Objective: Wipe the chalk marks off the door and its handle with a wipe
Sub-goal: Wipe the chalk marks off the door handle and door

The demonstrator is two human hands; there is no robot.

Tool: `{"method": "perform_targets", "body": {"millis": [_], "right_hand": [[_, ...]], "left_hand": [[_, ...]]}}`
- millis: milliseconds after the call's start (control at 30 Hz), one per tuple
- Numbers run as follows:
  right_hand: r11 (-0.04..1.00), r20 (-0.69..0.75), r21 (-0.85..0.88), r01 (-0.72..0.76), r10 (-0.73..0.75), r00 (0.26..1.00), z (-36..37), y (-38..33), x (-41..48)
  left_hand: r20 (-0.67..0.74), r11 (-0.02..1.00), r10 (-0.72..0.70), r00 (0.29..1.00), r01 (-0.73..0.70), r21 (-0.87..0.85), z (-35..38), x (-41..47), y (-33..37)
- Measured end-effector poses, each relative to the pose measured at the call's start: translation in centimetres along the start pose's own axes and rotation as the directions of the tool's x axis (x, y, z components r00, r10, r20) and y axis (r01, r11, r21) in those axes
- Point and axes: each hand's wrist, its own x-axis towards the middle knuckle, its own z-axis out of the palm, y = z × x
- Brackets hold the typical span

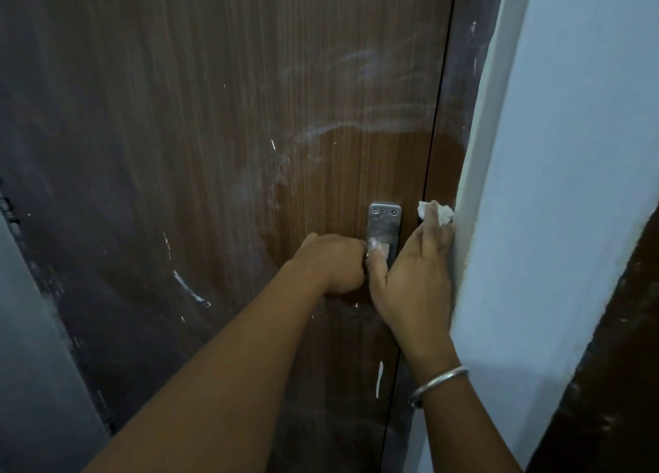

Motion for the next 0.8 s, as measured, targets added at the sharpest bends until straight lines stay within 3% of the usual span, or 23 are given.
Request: {"method": "perform_targets", "body": {"millis": [233, 433, 667, 800], "right_hand": [[0.992, 0.108, 0.108, -0.06, 0.049, 0.993, 0.0, 0.1, -2.6], [0.994, 0.029, 0.105, -0.022, 0.019, 0.999, 0.1, 0.1, -1.0], [0.967, 0.124, 0.137, -0.214, 0.198, 0.972, 1.2, 0.4, -4.5], [0.92, 0.116, 0.303, -0.25, 0.225, 0.968, 0.4, -0.3, -3.7]], "left_hand": [[-0.011, 1.0, 0.02, 1.0, -0.02, 0.003, 0.1, 0.0, -0.1], [0.012, 1.0, 0.013, 1.0, -0.013, -0.006, -0.3, -0.3, 0.1], [0.024, 1.0, 0.017, 1.0, -0.017, -0.004, -0.1, 0.0, -0.2], [0.012, 1.0, 0.023, 1.0, -0.023, -0.008, -0.2, 0.0, -0.1]]}}
